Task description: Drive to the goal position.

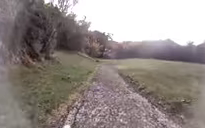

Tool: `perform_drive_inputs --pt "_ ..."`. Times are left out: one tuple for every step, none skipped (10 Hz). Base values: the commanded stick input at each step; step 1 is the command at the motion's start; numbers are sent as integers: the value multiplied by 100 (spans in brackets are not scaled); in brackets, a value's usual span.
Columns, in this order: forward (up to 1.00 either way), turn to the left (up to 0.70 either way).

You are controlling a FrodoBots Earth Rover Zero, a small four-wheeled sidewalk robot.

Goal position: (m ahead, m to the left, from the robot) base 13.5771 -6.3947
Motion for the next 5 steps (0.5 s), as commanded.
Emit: perform_drive_inputs --pt "85 0" --pt "85 0" --pt "85 0" --pt "85 0" --pt "85 -12"
